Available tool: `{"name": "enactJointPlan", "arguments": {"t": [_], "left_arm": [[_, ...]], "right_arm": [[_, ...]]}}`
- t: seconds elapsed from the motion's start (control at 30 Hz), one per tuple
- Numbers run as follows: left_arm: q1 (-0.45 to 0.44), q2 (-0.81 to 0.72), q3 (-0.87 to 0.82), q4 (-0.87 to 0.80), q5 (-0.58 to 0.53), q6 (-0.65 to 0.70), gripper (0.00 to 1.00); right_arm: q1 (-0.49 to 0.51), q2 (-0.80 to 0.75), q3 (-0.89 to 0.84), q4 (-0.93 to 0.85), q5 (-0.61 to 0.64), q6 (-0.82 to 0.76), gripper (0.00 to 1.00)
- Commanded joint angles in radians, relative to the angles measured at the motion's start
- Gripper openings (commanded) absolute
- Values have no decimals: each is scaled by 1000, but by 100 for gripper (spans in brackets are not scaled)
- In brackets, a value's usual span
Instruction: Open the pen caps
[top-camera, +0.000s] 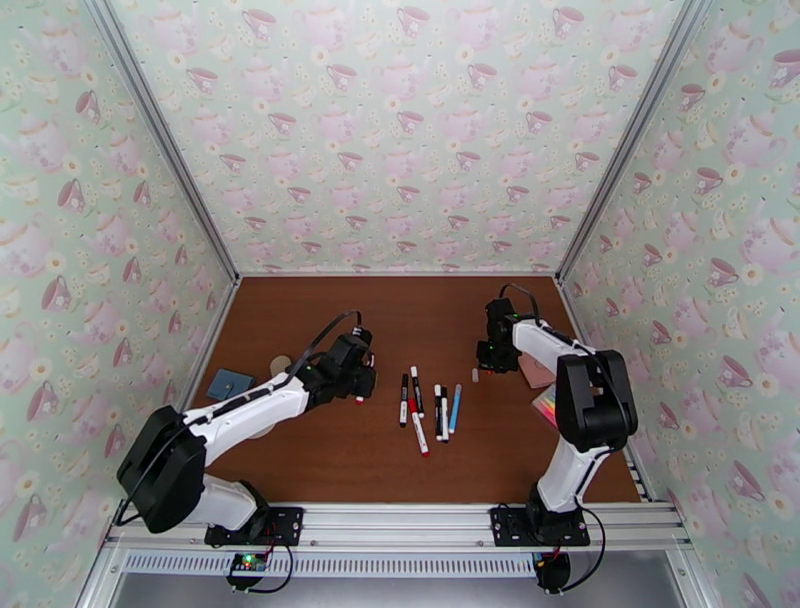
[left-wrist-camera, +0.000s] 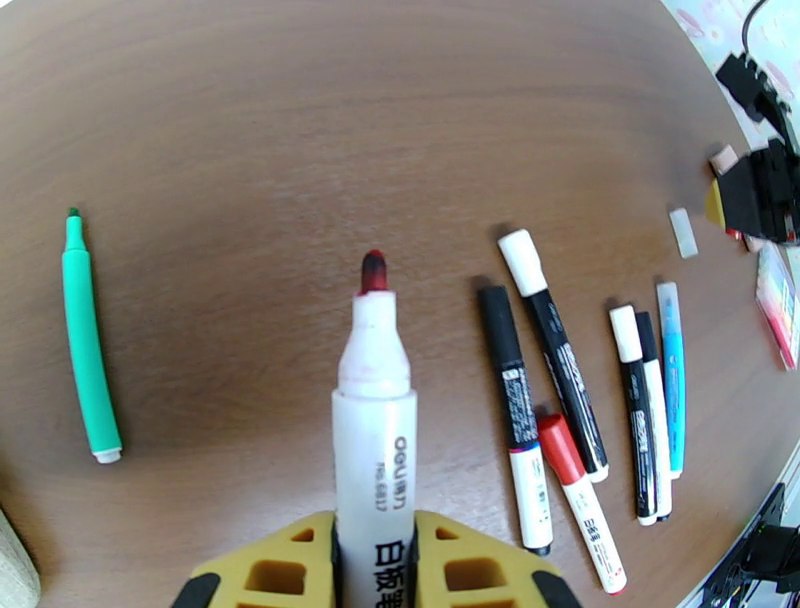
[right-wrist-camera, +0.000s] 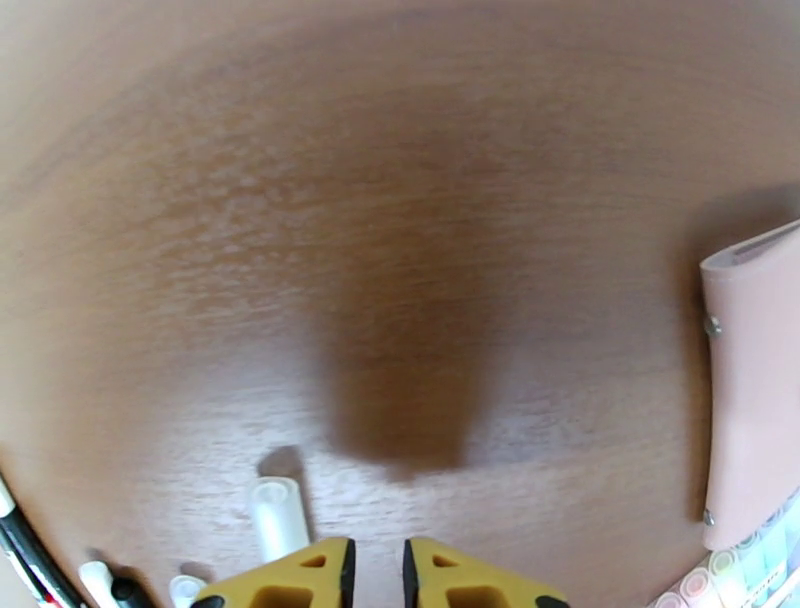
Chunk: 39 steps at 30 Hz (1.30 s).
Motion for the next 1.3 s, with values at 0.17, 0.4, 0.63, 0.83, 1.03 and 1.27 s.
{"name": "enactJointPlan", "arguments": {"t": [0.17, 0.4, 0.63, 0.83, 1.03, 1.27], "left_arm": [[6, 36, 23, 35, 45, 15, 6], [7, 47, 21, 43, 50, 8, 6], [6, 60, 23, 56, 56, 3, 6], [7, 75, 27, 63, 49, 5, 7], [14, 94, 45, 44, 35, 21, 7], [16, 108, 48, 39, 6, 15, 7]], "right_arm": [[-2, 44, 14, 9, -21, -16, 23], [-2, 54, 10, 28, -28, -15, 24], [-2, 48, 2, 29, -36, -11, 30], [-3, 18, -21, 29, -24, -1, 31], [-2, -43, -59, 52, -25, 24, 32], [-3, -120, -86, 77, -63, 44, 36]]}}
